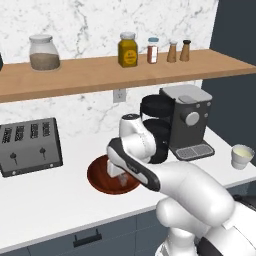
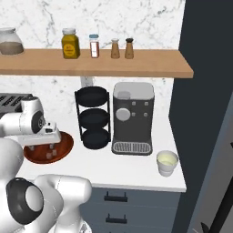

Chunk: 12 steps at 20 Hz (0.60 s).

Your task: Grab a lemon wedge from the fridge and one ice cube from the ice bowl, and put them in the glass of lemonade.

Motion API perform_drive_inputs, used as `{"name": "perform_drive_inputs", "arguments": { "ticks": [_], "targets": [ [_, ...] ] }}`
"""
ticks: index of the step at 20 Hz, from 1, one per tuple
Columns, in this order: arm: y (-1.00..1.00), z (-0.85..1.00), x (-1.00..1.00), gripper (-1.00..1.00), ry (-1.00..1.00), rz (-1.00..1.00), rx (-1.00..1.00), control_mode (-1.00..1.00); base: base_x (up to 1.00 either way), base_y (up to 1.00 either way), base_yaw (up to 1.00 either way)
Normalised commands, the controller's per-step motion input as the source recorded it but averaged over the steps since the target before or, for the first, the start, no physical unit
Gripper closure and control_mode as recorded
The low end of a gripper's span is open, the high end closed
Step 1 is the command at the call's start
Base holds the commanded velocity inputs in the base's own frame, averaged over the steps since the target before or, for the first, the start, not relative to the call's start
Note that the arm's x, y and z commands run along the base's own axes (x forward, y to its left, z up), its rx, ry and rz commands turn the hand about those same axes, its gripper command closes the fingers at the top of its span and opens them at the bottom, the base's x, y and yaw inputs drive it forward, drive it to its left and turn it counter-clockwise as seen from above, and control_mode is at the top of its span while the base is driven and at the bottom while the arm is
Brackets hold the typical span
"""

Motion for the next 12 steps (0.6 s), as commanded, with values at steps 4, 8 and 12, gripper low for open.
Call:
{"name": "perform_drive_inputs", "arguments": {
  "ticks": [4,8,12],
  "targets": [
    [0.00,-0.17,0.13,-1.00,-0.01,-0.10,0.00,-1.00,0.00,0.00,0.00],
    [0.01,-0.41,0.01,-1.00,0.01,-0.17,0.00,-1.00,0.00,0.00,0.00],
    [0.14,-0.34,0.17,-1.00,0.04,-0.10,0.00,-1.00,0.00,0.00,0.00]
  ]
}}
